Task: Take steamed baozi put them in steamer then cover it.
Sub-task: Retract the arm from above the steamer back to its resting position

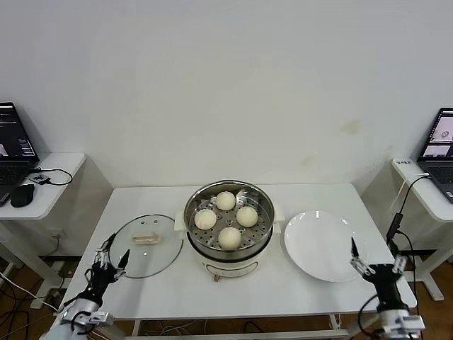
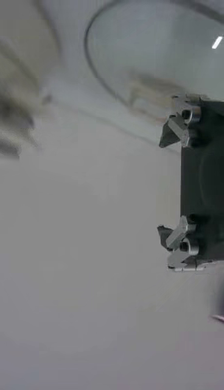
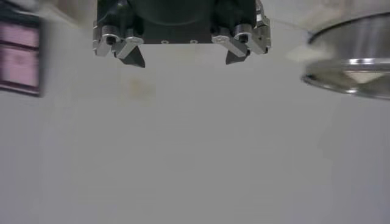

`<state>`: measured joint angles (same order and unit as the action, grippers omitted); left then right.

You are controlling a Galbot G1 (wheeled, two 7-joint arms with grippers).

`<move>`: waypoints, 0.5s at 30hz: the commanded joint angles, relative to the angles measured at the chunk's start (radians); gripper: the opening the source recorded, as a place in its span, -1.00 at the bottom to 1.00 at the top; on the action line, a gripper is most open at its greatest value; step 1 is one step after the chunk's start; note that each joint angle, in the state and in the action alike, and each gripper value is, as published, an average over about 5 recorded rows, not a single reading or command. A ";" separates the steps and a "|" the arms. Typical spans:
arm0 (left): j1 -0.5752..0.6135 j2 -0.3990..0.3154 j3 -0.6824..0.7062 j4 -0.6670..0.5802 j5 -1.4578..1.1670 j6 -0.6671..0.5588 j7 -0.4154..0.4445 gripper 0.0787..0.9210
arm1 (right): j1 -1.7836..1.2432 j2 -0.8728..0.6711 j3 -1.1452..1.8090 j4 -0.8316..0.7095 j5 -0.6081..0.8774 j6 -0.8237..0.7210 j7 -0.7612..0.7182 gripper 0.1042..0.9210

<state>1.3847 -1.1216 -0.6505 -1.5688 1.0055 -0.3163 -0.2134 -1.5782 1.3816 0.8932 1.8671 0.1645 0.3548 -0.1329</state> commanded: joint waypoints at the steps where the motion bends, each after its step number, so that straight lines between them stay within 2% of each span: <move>1: -0.215 0.038 0.113 0.193 0.245 -0.003 0.030 0.77 | -0.070 0.086 0.109 0.009 -0.025 0.053 0.018 0.76; 7: -0.259 0.035 0.129 0.278 0.236 -0.006 0.023 0.77 | -0.075 0.096 0.113 0.001 -0.032 0.057 0.021 0.76; 15: -0.307 0.035 0.135 0.307 0.235 -0.004 0.028 0.77 | -0.073 0.097 0.101 -0.017 -0.051 0.064 0.024 0.76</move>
<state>1.1724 -1.0957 -0.5473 -1.3595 1.1839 -0.3215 -0.1912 -1.6346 1.4563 0.9752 1.8585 0.1299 0.4017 -0.1143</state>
